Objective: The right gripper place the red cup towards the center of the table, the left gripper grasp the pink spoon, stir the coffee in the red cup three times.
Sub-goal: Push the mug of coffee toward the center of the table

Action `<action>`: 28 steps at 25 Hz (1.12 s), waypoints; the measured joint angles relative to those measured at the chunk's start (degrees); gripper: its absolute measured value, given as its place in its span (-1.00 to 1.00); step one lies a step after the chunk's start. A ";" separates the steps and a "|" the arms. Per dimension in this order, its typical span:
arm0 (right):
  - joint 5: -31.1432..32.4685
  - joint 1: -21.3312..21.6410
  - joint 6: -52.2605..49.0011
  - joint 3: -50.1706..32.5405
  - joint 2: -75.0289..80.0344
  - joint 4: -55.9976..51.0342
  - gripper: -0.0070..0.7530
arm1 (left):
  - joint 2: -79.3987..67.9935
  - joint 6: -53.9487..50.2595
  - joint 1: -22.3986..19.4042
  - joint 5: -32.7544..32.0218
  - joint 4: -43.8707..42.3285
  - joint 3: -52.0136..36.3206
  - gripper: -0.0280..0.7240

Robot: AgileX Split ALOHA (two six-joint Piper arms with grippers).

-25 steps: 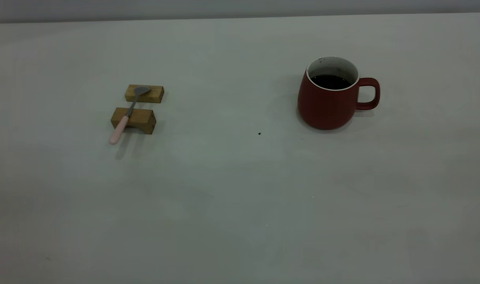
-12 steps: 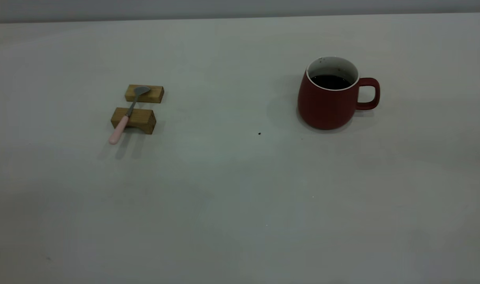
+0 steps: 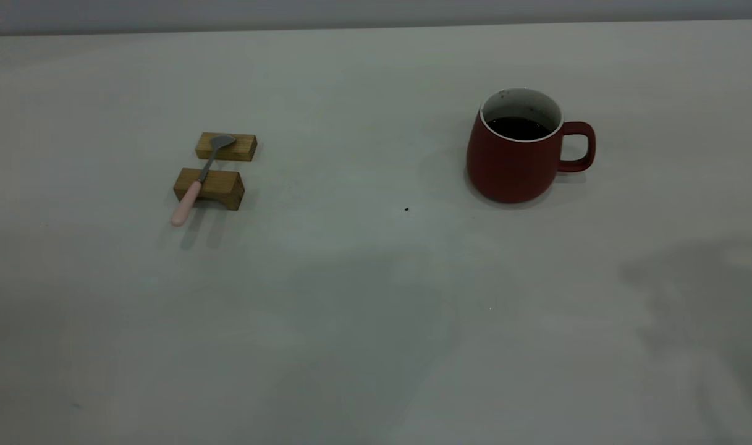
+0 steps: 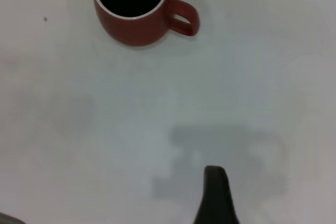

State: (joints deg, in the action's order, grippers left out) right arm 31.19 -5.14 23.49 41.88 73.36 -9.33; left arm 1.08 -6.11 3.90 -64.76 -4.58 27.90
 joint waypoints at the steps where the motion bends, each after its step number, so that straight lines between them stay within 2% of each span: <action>1: 0.07 0.00 2.64 2.36 4.01 -0.28 0.64 | 0.00 0.00 0.00 0.00 0.00 0.00 0.32; 5: 2.92 0.00 14.02 10.96 17.76 -1.63 0.58 | 0.00 0.00 0.00 0.00 0.00 0.00 0.32; 10: 2.21 0.00 31.50 18.55 30.90 -6.88 0.55 | 0.00 0.00 0.00 0.00 0.00 0.00 0.32; 14: 0.90 0.41 51.21 23.40 39.51 -13.59 0.55 | 0.00 -0.12 0.00 0.00 0.00 0.00 0.32; 21: 0.13 4.52 92.02 27.34 51.07 -32.75 0.55 | 0.00 -0.12 0.00 0.00 0.00 0.00 0.32; 24: -2.08 5.17 97.40 27.41 53.40 -40.13 0.55 | 0.00 -0.12 0.00 0.00 0.00 0.00 0.32; 28: -5.87 5.35 98.38 27.61 55.59 -42.15 0.55 | 0.00 -0.12 0.00 0.00 0.00 0.00 0.32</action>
State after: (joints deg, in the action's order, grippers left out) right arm 25.32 0.22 121.87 69.49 128.95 -51.48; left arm 1.08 -6.23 3.90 -64.76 -4.58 27.90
